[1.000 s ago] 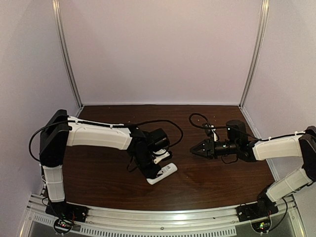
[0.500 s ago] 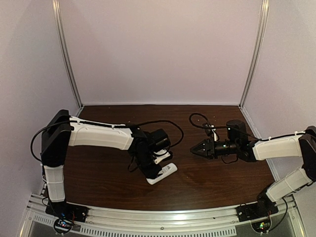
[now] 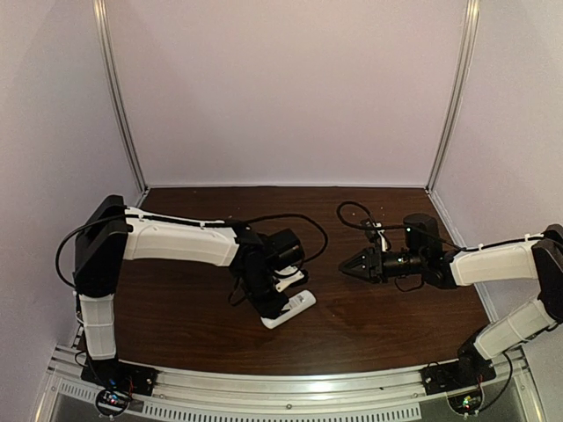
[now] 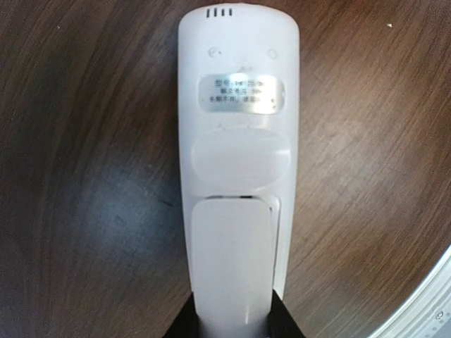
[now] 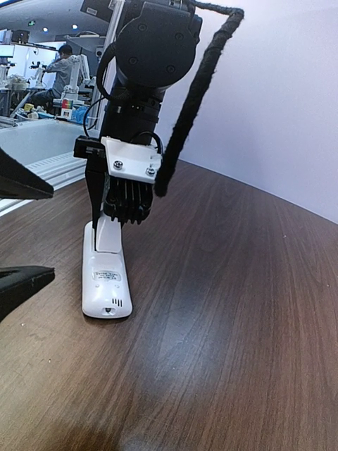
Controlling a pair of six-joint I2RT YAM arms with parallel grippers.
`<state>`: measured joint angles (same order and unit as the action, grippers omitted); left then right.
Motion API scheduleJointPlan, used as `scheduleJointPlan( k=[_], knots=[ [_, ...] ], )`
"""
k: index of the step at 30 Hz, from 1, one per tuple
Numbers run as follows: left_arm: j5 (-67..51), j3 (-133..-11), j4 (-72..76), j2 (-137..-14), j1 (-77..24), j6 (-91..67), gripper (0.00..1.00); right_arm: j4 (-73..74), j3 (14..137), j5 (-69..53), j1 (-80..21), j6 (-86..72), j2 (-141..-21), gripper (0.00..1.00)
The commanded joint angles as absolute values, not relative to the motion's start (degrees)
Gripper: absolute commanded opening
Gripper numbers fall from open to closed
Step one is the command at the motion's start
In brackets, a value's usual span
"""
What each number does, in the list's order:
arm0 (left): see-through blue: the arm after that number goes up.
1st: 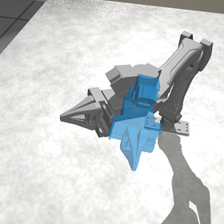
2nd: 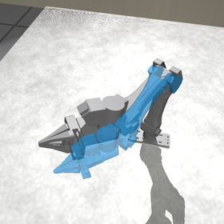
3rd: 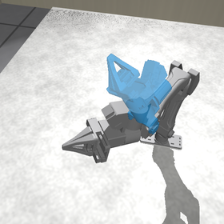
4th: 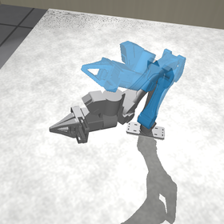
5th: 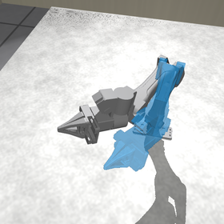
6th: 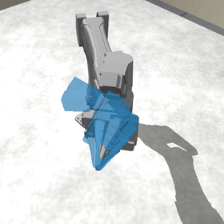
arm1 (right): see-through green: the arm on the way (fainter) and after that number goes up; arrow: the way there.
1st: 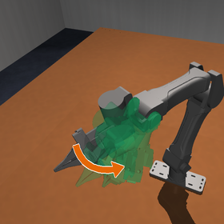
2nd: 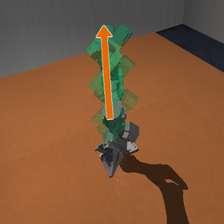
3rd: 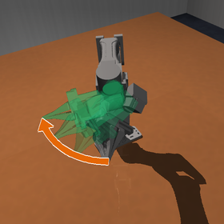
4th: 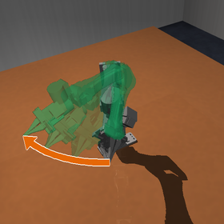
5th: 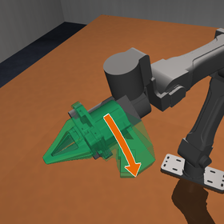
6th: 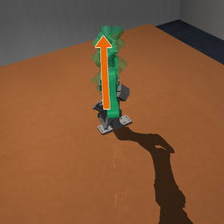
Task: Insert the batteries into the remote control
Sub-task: Place the battery cover on the remote control without the battery cover.
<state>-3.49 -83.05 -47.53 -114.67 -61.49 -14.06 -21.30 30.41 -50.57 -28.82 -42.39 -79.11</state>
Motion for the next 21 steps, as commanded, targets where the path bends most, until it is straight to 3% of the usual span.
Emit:
scheduleJointPlan(
  k=[1, 21],
  knots=[
    [-4.56, -84.11, -47.73, -115.74, -61.71, -13.48, 0.17, -22.77, 29.52, -51.05, -28.16, -42.24, -79.95, 0.34],
    [-6.42, -85.23, -48.34, -115.57, -62.05, -14.14, 0.17, -23.86, 29.02, -51.42, -28.17, -42.54, -80.36, 0.34]
  ],
)
